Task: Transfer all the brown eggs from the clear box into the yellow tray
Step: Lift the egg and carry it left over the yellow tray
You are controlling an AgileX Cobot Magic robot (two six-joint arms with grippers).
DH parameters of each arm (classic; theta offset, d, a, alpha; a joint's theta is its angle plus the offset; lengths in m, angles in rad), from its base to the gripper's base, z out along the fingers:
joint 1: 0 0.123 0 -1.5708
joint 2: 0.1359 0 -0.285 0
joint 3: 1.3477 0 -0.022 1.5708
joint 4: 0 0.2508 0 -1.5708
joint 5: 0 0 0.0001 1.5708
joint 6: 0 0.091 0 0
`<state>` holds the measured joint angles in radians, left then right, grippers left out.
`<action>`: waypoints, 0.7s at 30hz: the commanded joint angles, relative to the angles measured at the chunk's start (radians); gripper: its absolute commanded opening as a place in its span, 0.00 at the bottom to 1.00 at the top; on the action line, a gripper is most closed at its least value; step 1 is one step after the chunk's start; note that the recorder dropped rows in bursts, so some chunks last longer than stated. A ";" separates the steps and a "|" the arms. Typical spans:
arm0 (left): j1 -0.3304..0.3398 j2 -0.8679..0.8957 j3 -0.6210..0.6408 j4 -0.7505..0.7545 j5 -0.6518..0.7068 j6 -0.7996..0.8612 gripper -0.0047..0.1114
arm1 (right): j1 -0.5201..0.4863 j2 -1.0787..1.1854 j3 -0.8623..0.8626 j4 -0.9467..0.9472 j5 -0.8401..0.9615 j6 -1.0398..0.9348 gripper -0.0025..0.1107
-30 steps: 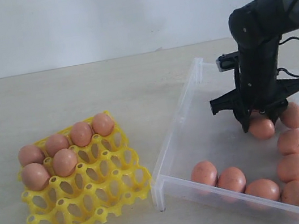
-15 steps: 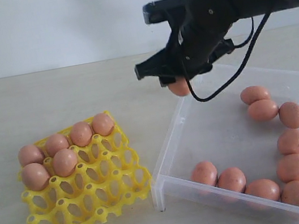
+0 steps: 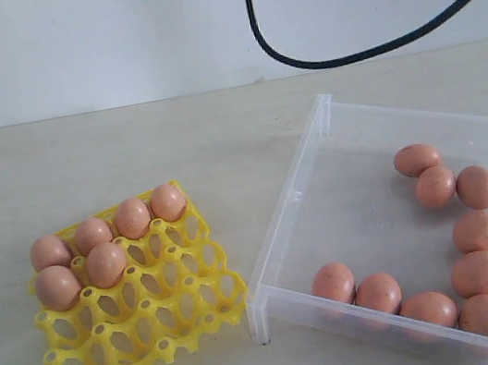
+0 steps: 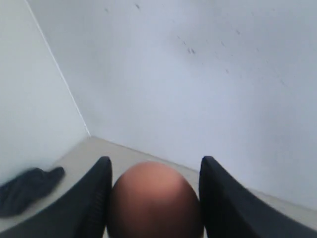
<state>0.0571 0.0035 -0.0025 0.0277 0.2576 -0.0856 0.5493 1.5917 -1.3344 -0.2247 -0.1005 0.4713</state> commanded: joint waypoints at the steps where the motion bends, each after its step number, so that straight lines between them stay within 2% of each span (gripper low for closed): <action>1: 0.003 -0.003 0.003 0.002 -0.004 0.000 0.08 | 0.009 -0.006 -0.003 0.003 -0.090 0.037 0.02; 7: 0.003 -0.003 0.003 0.002 -0.004 0.000 0.08 | 0.009 0.024 -0.003 -0.005 -0.097 0.083 0.02; 10: 0.003 -0.003 0.003 0.002 -0.004 0.000 0.08 | 0.009 0.039 -0.003 -0.098 -0.106 0.178 0.02; 16: 0.003 -0.003 0.003 0.002 -0.004 0.000 0.08 | 0.063 0.052 -0.003 -0.543 -0.102 0.291 0.02; 21: 0.003 -0.003 0.003 0.002 -0.003 0.000 0.08 | 0.176 0.056 -0.003 -1.021 -0.081 0.284 0.02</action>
<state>0.0571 0.0035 -0.0025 0.0277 0.2576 -0.0856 0.6701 1.6488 -1.3344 -0.9820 -0.1825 0.7510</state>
